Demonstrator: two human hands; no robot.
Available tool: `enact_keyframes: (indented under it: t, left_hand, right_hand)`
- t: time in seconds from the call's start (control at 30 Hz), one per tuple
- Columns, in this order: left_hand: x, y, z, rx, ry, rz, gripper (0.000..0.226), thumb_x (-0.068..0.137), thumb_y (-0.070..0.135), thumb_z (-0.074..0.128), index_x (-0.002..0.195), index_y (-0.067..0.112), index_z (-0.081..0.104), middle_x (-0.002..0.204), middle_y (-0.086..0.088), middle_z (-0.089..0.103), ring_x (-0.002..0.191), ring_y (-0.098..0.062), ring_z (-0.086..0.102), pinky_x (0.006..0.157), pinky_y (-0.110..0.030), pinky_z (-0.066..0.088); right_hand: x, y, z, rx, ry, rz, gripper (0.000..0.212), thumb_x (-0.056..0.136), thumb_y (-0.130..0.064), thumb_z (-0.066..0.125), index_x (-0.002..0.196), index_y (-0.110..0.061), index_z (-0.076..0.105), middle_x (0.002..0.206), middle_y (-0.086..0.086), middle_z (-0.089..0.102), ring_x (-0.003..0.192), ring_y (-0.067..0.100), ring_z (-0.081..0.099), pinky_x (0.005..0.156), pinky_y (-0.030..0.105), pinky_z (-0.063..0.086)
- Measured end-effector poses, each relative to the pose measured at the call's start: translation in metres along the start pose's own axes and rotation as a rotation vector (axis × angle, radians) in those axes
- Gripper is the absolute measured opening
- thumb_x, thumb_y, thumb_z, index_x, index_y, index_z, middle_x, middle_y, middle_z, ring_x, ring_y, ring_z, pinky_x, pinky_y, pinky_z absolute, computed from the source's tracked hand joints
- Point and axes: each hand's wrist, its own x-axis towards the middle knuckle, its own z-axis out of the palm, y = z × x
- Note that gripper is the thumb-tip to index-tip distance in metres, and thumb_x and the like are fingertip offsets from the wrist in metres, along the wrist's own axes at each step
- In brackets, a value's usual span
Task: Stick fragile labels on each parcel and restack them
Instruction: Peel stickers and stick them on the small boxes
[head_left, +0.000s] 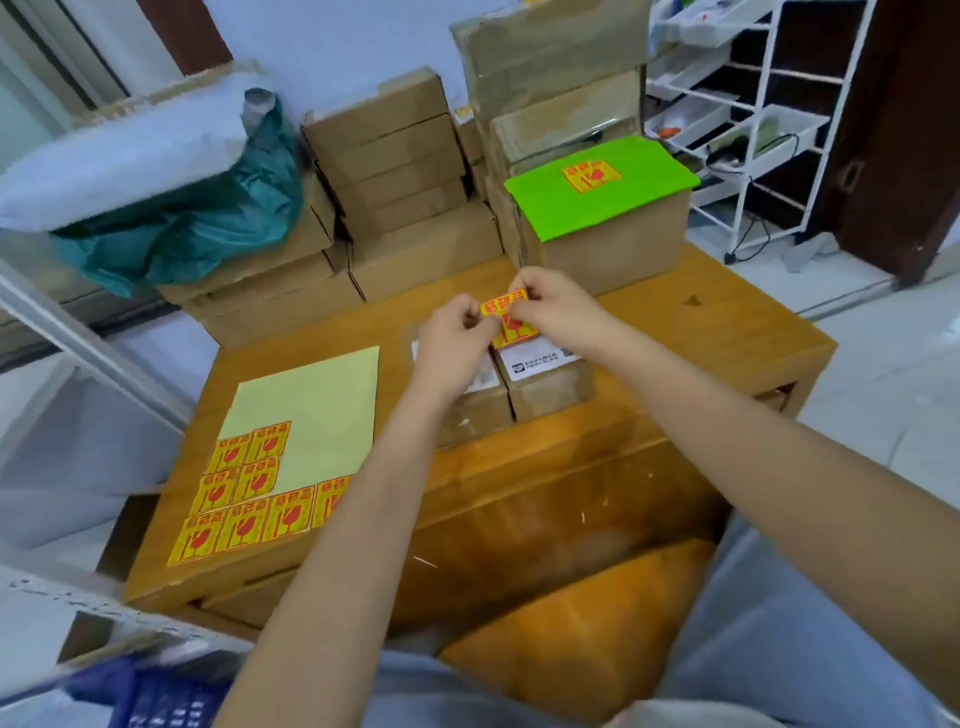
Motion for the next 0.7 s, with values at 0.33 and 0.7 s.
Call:
enact_keyframes:
  t: [0.33,0.7]
  left_hand:
    - [0.001,-0.01,0.005,-0.132,0.061,-0.031,0.029,0.093,0.015,0.054,0.065,0.02,0.052,0.065,0.003,0.057,0.065,-0.015,0.049,0.059,-0.029,0.035]
    - [0.003,-0.019,0.005,-0.152,0.013,0.002,0.024,0.093,0.017,0.056,0.072,0.006,0.054,0.055,0.007,0.045,0.05,-0.008,0.035,0.051,-0.025,0.027]
  right_hand:
    - [0.002,0.008,-0.004,-0.053,0.053,-0.071,0.014,0.085,-0.002,0.056,0.081,-0.015,0.057,0.068,-0.008,0.054,0.066,0.009,0.049,0.062,0.023,0.039]
    - [-0.009,0.03,0.002,0.167,0.123,-0.106,0.018,0.09,-0.002,0.056,0.089,-0.018,0.064,0.071,-0.006,0.057,0.065,0.004,0.051,0.063,0.014,0.041]
